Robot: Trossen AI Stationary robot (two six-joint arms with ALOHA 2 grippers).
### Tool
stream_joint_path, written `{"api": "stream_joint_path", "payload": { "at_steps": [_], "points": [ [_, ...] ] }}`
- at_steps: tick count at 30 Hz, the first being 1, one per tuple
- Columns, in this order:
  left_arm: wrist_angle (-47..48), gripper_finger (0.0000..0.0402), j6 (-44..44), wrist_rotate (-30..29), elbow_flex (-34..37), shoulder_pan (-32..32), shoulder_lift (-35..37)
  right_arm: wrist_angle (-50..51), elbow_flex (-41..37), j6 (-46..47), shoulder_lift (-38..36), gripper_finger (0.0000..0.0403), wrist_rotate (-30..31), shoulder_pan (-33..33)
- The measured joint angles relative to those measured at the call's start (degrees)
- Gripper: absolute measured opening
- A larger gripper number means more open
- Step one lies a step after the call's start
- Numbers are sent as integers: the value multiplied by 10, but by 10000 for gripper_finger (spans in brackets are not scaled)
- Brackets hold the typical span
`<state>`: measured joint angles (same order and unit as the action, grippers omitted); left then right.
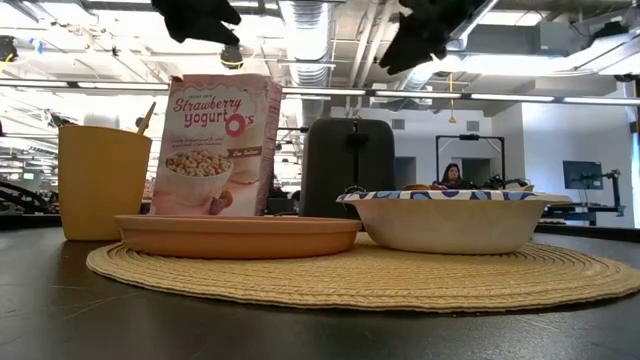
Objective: Arrange a breakfast setting
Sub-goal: Put the toasted bagel on the plate
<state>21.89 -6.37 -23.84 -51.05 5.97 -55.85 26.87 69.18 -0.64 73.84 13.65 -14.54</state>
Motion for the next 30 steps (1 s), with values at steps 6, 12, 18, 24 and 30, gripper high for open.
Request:
{"api": "stream_joint_path", "payload": {
  "at_steps": [6,12,18,24,30],
  "points": [
    [25,281,-1,11,0,5,0,-73,1,81,58,256,0,-4],
    [63,281,0,6,8,19,29,-59,56,128,139,256,-1,-26],
    [-11,281,14,3,95,17,95,34,148,147,207,256,16,-53],
    [-155,281,13,8,212,17,170,85,193,156,232,256,30,-63],
    [-247,281,0,10,292,18,201,81,195,187,243,256,29,-63]
  ]
}}
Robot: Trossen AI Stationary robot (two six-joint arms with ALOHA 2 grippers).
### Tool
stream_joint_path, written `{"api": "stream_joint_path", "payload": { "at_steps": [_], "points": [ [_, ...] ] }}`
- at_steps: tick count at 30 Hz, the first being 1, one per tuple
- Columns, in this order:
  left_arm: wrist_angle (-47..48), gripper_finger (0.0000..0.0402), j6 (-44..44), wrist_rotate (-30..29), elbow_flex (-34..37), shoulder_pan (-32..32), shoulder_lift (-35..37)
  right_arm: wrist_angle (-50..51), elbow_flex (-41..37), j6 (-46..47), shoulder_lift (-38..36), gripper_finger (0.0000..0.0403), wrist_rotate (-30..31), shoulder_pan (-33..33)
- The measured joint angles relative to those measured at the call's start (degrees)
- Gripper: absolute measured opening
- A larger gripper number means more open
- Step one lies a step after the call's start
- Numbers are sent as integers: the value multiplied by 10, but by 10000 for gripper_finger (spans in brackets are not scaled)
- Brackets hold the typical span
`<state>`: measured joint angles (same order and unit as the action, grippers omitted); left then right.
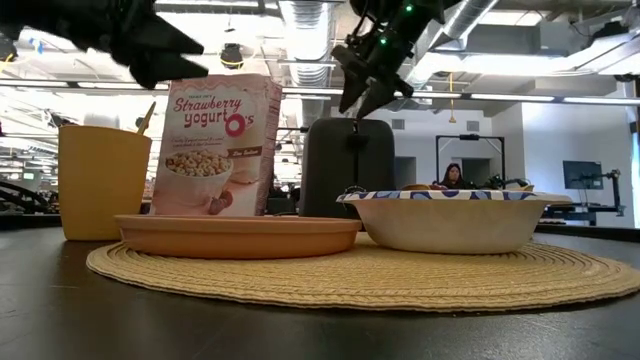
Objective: Arrange a breakfast setting
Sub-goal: Put the toasted bagel on the plate
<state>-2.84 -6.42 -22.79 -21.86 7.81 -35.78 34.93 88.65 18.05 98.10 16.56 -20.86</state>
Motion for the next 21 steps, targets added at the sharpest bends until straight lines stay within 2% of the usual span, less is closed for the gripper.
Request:
{"api": "stream_joint_path", "payload": {
  "at_steps": [6,14,21],
  "points": [
    [-3,281,7,-4,8,1,0,1,0,20,5,256,10,2],
    [57,281,-3,-1,8,13,-2,15,-1,41,6,256,45,-3],
    [34,281,9,-4,8,13,-2,6,-4,46,6,256,46,-5]
  ]
}}
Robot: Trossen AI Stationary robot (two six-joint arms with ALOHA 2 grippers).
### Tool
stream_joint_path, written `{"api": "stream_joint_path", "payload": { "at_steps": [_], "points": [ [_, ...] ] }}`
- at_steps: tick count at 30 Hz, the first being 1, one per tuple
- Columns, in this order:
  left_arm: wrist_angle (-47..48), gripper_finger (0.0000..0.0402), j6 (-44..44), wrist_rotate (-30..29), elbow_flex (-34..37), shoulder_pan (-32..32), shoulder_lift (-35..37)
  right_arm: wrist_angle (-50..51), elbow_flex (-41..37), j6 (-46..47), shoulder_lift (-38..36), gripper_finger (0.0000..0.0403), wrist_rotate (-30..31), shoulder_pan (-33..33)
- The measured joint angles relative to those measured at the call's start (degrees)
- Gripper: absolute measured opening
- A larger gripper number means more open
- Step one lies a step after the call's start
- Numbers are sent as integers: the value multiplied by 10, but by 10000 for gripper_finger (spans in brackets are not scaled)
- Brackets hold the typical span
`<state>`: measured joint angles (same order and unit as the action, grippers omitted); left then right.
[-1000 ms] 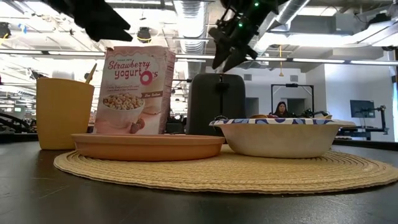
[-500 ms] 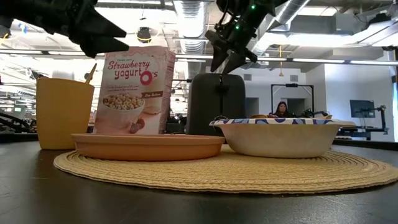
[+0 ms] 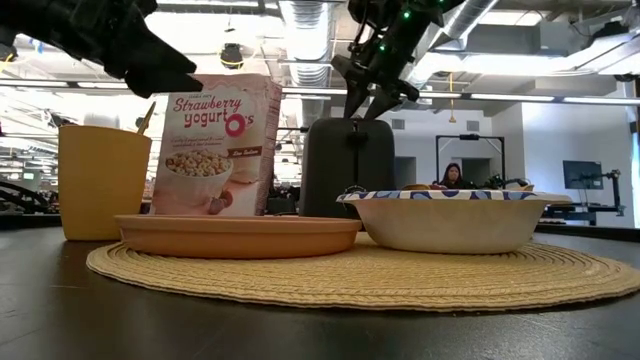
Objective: Arrange a breakfast setting
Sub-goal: Put the toasted bagel on the plate
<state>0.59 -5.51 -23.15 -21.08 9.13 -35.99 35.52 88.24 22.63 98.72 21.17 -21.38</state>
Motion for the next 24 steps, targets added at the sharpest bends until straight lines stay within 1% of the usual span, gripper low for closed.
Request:
{"api": "stream_joint_path", "payload": {
  "at_steps": [3,7,12,16,24],
  "points": [
    [-21,281,3,0,0,0,0,-17,-12,0,0,256,2,3],
    [-50,281,-27,0,0,1,-6,-12,-12,5,0,251,1,2],
    [-73,281,-31,1,0,9,-36,-6,-12,0,0,228,3,-1],
    [-97,281,-25,1,0,9,-51,0,-12,0,0,192,18,7],
    [-89,281,-23,7,0,10,-64,2,-12,4,11,107,21,6]
  ]
}}
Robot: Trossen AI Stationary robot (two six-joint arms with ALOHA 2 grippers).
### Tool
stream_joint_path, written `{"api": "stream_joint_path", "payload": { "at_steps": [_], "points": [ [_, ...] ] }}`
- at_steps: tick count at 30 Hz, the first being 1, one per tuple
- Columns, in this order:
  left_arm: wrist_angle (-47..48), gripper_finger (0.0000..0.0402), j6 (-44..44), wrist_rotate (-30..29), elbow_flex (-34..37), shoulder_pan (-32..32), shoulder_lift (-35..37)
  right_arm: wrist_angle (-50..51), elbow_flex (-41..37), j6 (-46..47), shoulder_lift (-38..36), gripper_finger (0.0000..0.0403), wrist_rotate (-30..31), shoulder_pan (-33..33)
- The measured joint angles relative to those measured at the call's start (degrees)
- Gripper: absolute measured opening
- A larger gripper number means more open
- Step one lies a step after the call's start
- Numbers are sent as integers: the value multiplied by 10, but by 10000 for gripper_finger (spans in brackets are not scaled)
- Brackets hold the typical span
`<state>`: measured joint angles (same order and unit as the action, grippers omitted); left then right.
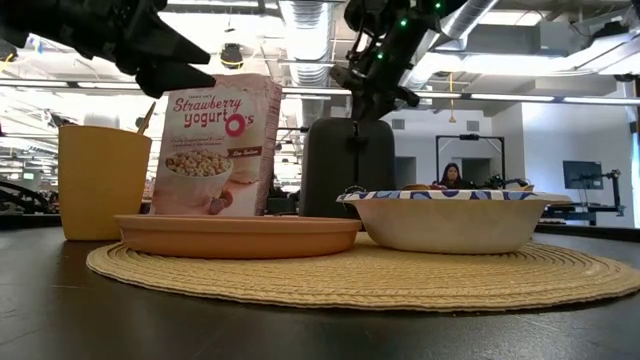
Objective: Arrange a breakfast setting
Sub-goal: Put the toasted bagel on the plate
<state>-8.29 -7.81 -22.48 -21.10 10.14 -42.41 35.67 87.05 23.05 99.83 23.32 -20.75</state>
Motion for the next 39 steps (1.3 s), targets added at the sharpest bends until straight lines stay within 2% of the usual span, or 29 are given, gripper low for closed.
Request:
{"api": "stream_joint_path", "payload": {
  "at_steps": [4,12,18,29,39],
  "points": [
    [4,281,5,2,0,0,0,-8,0,-4,-2,91,9,1],
    [13,281,5,2,0,0,0,18,32,-12,-14,92,26,1],
    [16,281,5,2,0,0,0,60,101,-36,-15,92,28,4],
    [20,281,4,3,0,0,0,196,233,-41,-15,92,26,35],
    [23,281,2,3,0,0,0,238,241,-31,-55,93,-25,99]
  ]
}}
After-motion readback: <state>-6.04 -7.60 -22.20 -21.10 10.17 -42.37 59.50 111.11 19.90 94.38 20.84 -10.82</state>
